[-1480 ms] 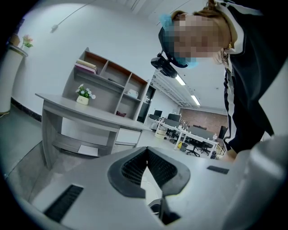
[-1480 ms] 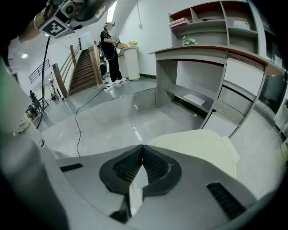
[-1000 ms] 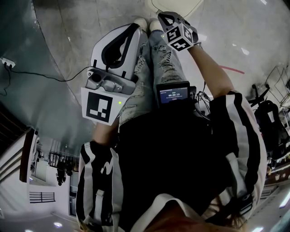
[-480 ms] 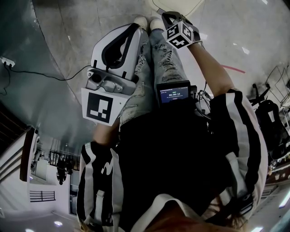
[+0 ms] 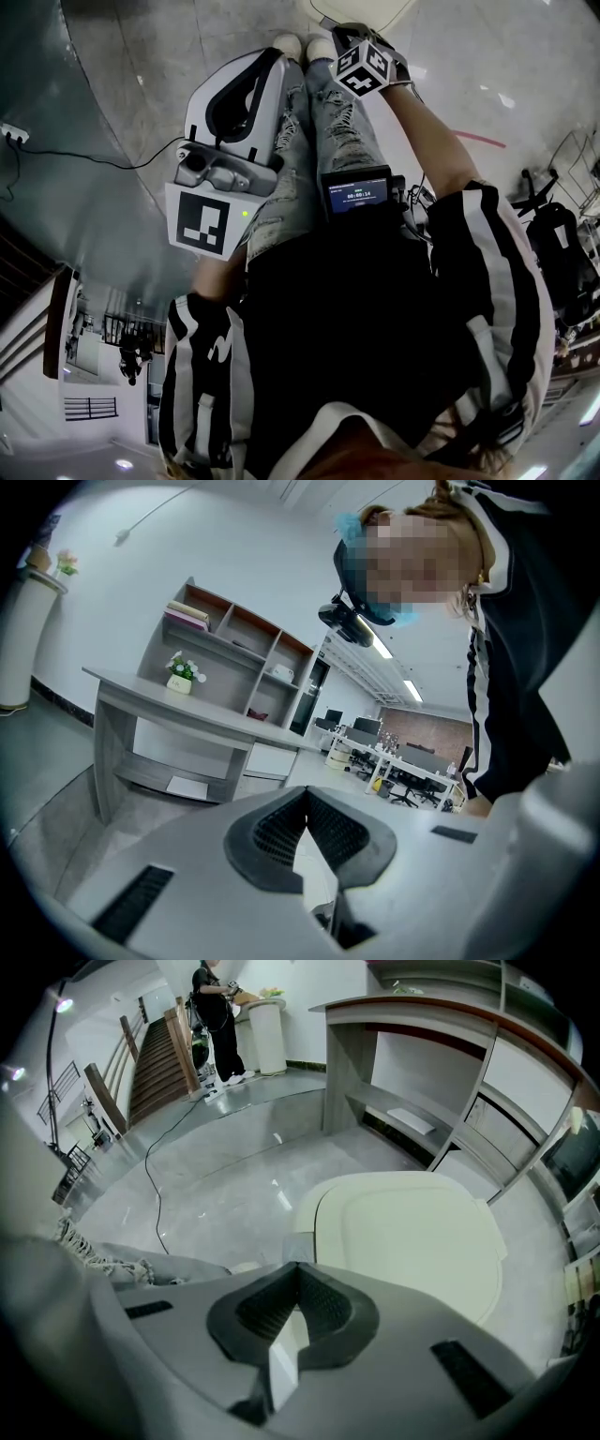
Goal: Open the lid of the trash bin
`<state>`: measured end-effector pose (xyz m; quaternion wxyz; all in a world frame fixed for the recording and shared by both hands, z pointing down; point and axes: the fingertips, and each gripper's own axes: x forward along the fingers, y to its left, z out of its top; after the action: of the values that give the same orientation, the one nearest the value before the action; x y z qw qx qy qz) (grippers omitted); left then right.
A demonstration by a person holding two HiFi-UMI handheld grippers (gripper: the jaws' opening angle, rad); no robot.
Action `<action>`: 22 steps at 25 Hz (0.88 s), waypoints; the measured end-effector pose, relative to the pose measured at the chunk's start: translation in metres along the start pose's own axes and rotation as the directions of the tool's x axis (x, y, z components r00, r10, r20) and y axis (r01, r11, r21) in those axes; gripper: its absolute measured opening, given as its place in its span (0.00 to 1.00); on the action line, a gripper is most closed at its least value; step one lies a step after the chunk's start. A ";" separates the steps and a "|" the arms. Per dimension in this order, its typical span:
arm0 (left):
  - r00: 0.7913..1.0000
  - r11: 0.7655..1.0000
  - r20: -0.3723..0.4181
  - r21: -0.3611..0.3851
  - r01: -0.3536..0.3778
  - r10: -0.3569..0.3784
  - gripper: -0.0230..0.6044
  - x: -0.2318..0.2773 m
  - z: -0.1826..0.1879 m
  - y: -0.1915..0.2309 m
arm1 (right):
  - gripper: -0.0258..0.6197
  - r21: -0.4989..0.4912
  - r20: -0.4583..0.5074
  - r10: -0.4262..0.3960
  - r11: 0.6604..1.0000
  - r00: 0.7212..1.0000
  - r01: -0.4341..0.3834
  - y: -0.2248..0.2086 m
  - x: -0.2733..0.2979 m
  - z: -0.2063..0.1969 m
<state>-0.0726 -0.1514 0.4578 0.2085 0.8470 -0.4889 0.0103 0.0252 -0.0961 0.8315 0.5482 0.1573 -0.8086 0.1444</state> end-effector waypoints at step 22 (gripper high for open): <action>0.999 0.999 0.013 -0.008 0.031 -0.031 0.04 0.001 -0.002 -0.008 | 0.04 -0.008 0.011 -0.143 0.990 0.990 0.143 0.001 0.009 0.002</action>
<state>-0.0647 -0.1482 0.4575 0.2088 0.8537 -0.4771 -0.0006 0.0201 -0.0974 0.8386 0.5538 0.2133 -0.7986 0.1001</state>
